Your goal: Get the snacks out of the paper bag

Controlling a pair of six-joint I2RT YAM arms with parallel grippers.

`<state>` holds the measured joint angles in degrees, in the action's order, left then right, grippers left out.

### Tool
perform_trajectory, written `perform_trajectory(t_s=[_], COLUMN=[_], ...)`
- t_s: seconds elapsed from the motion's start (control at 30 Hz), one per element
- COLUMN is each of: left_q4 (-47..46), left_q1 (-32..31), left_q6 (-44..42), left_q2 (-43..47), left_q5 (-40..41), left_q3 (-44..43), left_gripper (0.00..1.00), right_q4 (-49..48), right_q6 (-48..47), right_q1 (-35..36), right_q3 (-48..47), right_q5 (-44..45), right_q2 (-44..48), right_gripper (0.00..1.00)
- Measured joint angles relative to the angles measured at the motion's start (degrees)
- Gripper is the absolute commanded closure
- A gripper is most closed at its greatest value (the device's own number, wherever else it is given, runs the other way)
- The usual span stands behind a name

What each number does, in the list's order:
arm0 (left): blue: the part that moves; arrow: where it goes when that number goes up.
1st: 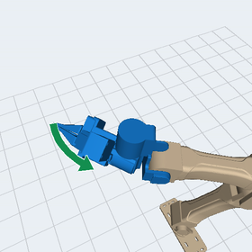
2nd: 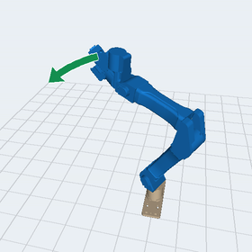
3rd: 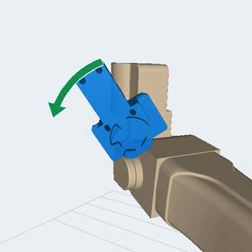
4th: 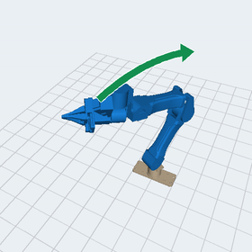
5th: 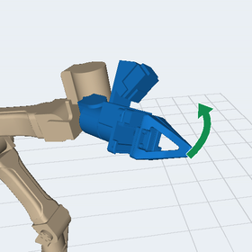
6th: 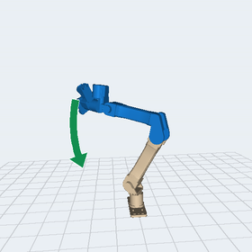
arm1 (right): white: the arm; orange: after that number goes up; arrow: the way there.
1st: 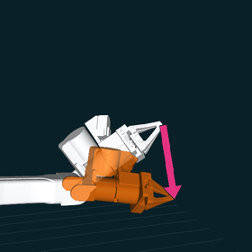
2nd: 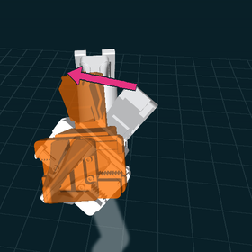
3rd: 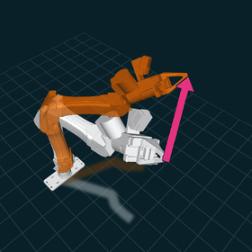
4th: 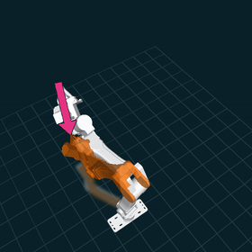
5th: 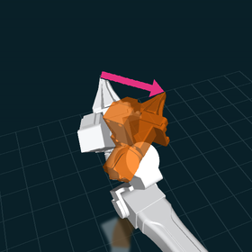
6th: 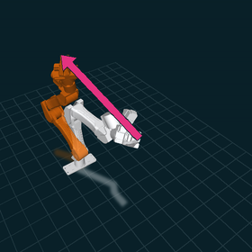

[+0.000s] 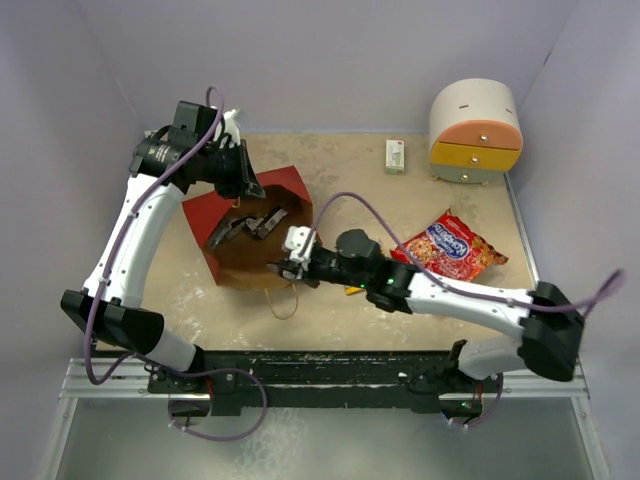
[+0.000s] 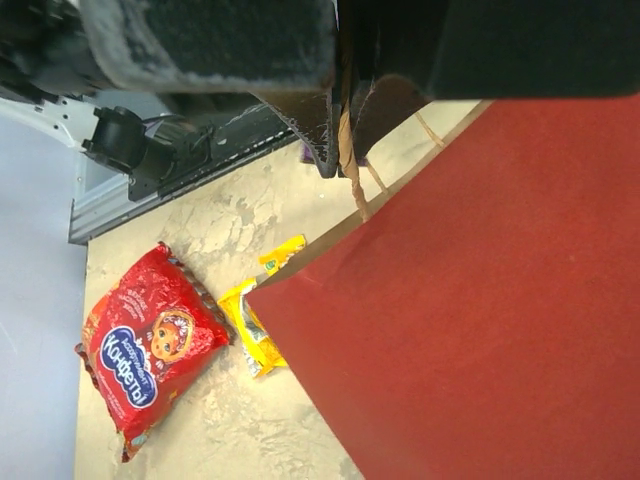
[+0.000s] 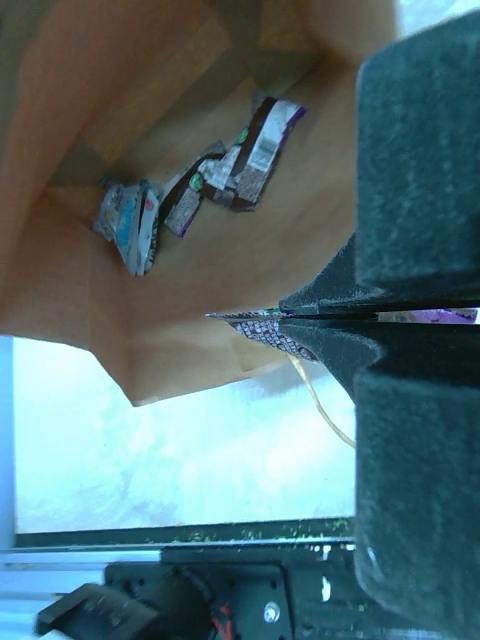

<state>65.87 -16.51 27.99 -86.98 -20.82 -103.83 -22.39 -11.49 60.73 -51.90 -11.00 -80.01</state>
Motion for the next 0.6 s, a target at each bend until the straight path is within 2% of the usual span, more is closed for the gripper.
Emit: perform_trajectory(t_s=[0.17,0.27,0.47,0.6], left_q4=[-0.61,-0.63,-0.72,-0.72], left_q1=[0.0,0.02,0.0,0.0], left_q6=[0.5,0.94,1.25,1.22], left_q2=[0.15,0.26,0.7,1.03], left_q5=[1.33,1.77,2.58,3.1], left_q3=[1.77,2.69,3.15,3.15], left_gripper=[1.0,1.0,1.0,1.0], right_q4=[7.78,13.4,24.76,33.53], right_q6=[5.66,10.93,20.81,28.28], right_q1=[0.0,0.02,-0.04,-1.6], right_q3=[2.84,2.91,2.91,2.91], right_q5=[3.91,9.73,25.14,31.71], right_q2=[13.79,19.58,23.17,22.32], right_gripper=[1.0,1.0,1.0,1.0])
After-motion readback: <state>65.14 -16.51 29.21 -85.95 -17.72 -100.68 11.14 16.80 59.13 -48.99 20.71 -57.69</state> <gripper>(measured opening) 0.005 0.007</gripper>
